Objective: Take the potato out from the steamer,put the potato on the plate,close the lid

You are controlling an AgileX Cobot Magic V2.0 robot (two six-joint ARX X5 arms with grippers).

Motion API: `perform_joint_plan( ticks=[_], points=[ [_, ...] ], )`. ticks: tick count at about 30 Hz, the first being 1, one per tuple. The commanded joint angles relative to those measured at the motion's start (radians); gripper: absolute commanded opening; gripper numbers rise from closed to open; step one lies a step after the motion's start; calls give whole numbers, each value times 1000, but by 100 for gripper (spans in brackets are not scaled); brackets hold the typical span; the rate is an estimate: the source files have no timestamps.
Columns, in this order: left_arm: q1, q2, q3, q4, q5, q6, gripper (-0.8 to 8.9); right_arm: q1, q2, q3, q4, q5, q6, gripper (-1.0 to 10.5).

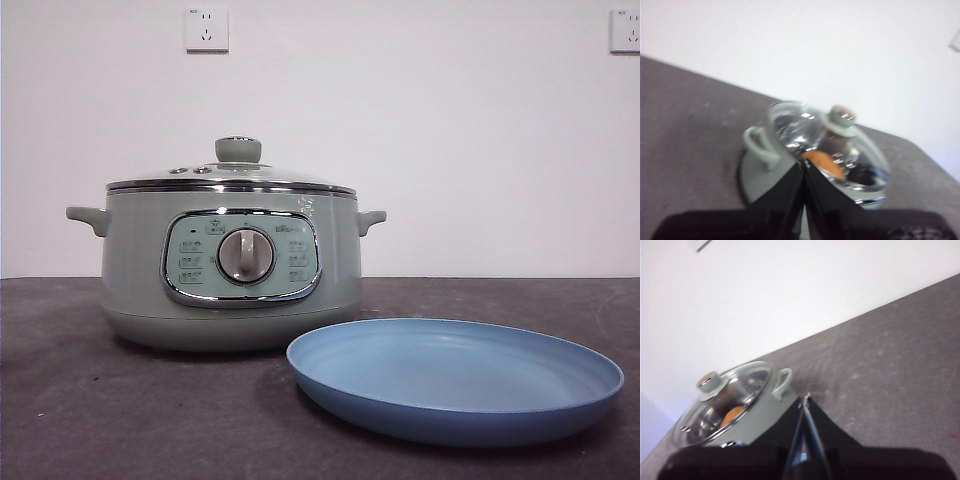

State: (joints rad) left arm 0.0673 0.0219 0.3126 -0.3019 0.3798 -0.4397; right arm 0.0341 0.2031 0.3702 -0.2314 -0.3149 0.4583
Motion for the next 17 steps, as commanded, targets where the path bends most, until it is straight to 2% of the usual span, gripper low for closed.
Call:
perform_joint_plan(
  ticks=[1,6,10,15,17],
  points=[
    [3,47,63,-26,53,1,-8,4,79,98,-60,-37,-78,-12],
    [3,200,208,-103,200,93,-8,21,242,301,-250,-114,-221,-12],
    [3,340,339,-224,296,236,-8,38,372,462,-435,-212,-364,-11],
    [0,487,484,-410,360,401,-8,58,500,623,-674,-239,-526,-11],
    [-6,531,529,-481,375,447,-8,65,534,660,-744,-239,-570,-11]
  ],
)
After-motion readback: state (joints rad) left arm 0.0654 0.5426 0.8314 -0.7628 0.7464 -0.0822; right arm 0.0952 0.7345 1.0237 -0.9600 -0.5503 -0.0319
